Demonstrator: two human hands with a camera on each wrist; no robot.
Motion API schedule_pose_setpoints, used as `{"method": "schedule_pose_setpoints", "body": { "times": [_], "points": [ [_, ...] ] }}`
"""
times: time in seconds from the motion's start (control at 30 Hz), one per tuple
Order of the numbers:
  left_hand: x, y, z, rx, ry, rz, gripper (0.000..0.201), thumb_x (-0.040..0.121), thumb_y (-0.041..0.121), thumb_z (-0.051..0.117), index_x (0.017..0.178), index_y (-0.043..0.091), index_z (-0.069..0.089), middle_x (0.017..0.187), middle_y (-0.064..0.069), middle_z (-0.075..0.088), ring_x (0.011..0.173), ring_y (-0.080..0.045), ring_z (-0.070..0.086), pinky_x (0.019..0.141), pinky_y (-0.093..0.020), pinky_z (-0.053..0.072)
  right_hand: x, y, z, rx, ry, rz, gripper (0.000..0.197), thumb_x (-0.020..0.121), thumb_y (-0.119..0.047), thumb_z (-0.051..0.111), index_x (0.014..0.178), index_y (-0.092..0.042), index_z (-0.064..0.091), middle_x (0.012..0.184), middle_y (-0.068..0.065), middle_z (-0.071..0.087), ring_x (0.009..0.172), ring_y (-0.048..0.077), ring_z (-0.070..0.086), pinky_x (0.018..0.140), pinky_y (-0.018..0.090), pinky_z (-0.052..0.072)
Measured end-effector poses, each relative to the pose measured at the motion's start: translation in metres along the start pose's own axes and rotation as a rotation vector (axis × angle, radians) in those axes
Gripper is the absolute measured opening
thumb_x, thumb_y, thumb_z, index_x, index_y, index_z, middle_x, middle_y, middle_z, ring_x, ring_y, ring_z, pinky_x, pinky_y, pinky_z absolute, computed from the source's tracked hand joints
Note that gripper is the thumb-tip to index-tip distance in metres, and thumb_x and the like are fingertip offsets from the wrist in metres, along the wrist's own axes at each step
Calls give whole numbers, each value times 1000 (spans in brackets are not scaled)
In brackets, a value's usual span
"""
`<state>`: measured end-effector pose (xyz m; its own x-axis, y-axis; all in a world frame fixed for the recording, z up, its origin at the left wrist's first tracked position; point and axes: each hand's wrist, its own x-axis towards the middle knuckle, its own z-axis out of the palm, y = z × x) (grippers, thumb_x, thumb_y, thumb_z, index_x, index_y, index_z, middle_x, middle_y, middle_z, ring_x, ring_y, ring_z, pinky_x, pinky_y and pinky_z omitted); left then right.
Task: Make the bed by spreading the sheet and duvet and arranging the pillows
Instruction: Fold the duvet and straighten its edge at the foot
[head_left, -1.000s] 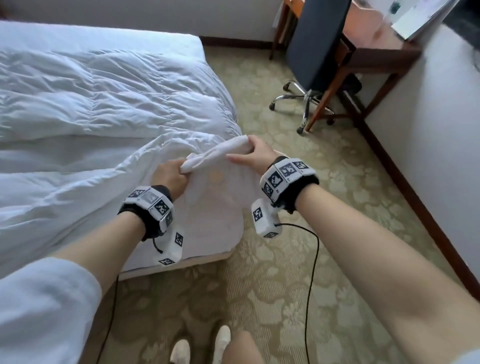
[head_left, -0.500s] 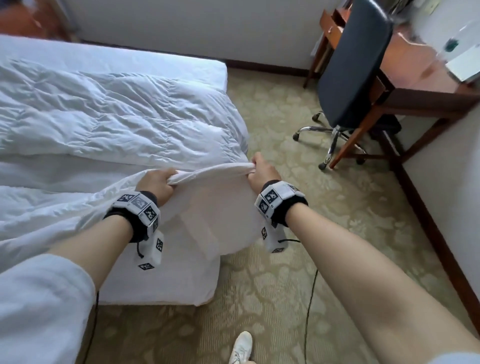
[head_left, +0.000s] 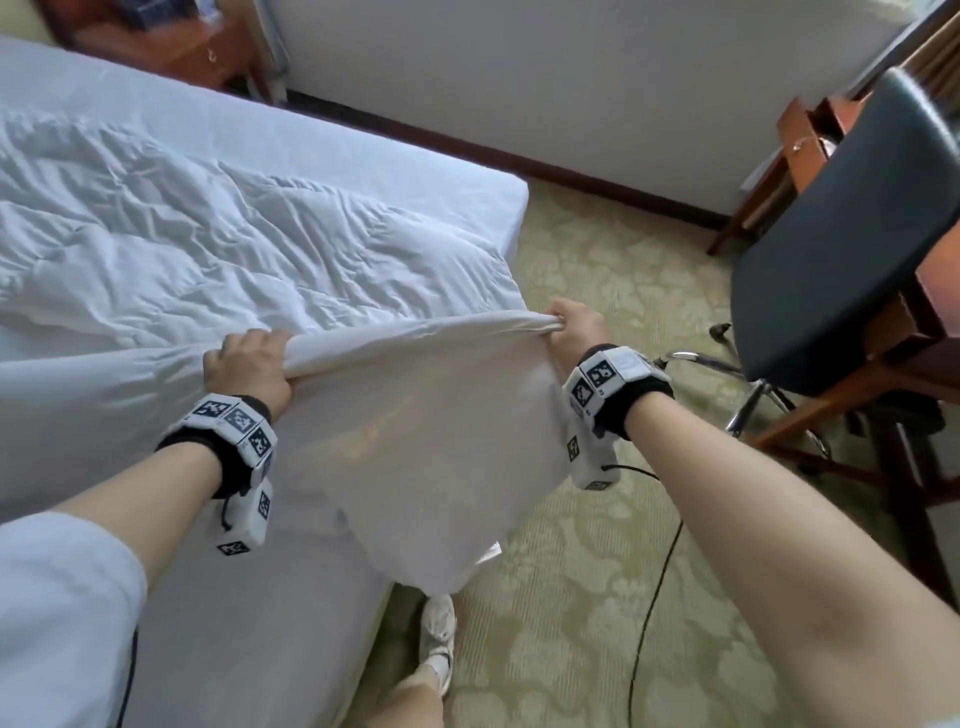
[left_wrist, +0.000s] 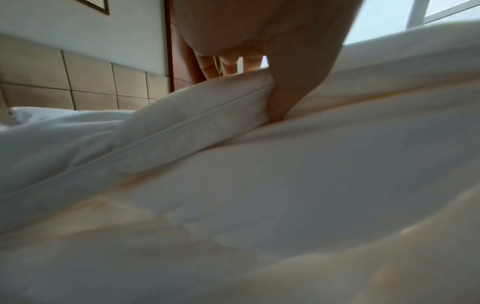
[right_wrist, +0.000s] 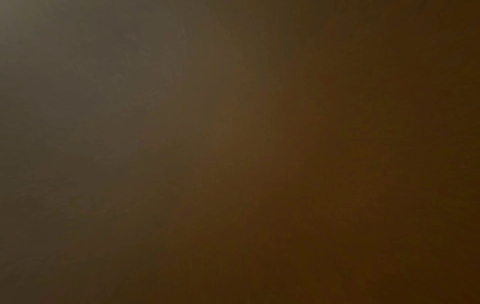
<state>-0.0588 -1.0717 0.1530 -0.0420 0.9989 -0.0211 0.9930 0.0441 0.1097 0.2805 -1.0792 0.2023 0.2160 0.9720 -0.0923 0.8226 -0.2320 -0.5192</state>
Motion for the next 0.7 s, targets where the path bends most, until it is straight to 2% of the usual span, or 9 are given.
{"method": "schedule_pose_setpoints", "body": {
  "times": [0.07,0.13,0.23,0.33,0.43,0.53,0.63,0.7],
  "points": [
    [41,26,-2,22,-17,-57,50,78,8,55,126,21,52,129,-11,54,119,-32,43,95,-39,32,52,15,-15,-6,-17,-13,17,85,-6,44,76,-16,53,80,7,52,75,22,47,64,25,31],
    [73,53,-7,36,-14,-83,42,77,4,52,115,20,58,119,-11,60,115,-32,45,94,-39,32,92,27,-28,-25,-13,-37,16,84,-6,44,76,-10,57,75,7,52,72,23,46,62,26,31],
    [129,107,-14,8,10,-141,33,77,-2,46,100,15,63,108,-16,64,111,-33,48,93,-41,32,162,51,-56,-11,-45,-38,20,85,-8,44,67,-14,51,66,2,47,69,22,45,52,29,29],
    [168,160,-16,-29,56,-177,38,78,-3,43,106,13,64,110,-20,63,111,-35,48,95,-41,33,224,84,-74,-45,-100,-39,19,87,-11,45,69,-13,51,69,3,50,71,23,46,52,30,29],
    [212,211,-9,-62,86,-211,43,77,-4,45,112,13,63,112,-20,63,111,-36,48,96,-42,35,292,120,-85,-92,-148,-51,17,88,-12,46,73,-12,53,76,7,53,74,24,47,62,27,31],
    [249,260,-1,-74,91,-288,40,76,-4,46,109,12,64,112,-19,63,110,-37,47,93,-42,37,364,148,-95,-112,-229,-99,21,87,-13,47,67,-14,50,74,6,53,75,25,49,65,27,34],
    [280,299,1,-87,86,-384,38,75,-5,45,105,8,64,109,-20,63,108,-38,47,91,-42,39,426,164,-109,-147,-307,-185,20,87,-15,48,68,-15,53,76,8,57,78,29,56,67,31,40],
    [307,327,2,-91,105,-437,40,75,-6,44,108,8,64,111,-20,63,109,-38,47,91,-42,38,470,172,-121,-122,-336,-229,19,86,-15,47,69,-15,55,73,7,57,76,29,55,65,30,40]
  ]
}}
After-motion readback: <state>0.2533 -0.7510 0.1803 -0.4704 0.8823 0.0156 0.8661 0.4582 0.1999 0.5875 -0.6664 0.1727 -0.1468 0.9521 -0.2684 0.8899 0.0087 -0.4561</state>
